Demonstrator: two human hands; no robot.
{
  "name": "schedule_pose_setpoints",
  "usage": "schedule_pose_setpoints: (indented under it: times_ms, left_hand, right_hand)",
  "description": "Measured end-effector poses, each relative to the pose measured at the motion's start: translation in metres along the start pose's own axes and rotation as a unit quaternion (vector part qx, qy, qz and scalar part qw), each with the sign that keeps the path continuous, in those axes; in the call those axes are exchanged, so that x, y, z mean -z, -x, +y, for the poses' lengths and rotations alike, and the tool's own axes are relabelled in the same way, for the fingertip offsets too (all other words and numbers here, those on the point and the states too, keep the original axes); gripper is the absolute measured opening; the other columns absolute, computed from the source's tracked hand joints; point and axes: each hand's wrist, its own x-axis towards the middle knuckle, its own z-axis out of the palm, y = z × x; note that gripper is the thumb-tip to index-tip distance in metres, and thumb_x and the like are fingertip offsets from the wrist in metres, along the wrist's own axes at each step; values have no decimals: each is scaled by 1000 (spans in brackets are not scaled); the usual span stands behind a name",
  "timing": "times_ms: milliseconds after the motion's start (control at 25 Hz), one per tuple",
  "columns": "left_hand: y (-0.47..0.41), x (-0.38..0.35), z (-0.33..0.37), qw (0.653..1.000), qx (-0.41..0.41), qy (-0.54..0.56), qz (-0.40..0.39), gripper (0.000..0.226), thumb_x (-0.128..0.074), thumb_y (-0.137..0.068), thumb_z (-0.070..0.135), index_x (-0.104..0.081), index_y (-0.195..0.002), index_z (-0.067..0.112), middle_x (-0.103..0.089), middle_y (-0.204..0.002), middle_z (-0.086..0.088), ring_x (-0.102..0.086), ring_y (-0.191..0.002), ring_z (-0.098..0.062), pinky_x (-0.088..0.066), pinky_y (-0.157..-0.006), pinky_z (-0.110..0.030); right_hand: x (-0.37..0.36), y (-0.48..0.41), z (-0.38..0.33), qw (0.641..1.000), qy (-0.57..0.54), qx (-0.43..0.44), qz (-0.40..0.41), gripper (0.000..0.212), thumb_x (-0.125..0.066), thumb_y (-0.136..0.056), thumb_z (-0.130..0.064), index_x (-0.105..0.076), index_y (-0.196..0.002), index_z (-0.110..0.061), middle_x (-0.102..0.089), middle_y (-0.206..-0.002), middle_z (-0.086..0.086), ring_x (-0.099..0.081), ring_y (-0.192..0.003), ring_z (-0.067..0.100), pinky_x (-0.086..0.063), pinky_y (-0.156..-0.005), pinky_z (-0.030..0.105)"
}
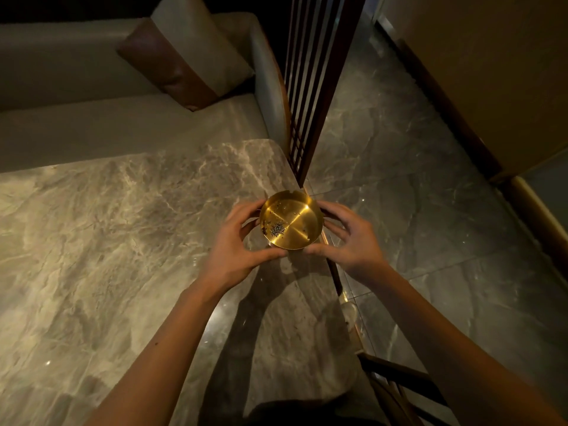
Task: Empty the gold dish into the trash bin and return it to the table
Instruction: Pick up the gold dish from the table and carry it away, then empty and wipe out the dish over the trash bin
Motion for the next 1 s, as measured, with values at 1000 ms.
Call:
schedule_pose_setpoints:
  times_ms: [1000]
  left_hand:
    - [-98, -300, -79, 953, 257, 145, 69, 83, -86, -60, 1, -50, -131, 25, -58, -132, 5, -52, -125, -6, -42, -106, -19]
  right_hand:
    - [223, -68, 237, 982, -16, -115, -152, 88, -87, -53, -25, -52, -133, -12, -57, -132, 5, -53, -123, 10, -44, -102, 16]
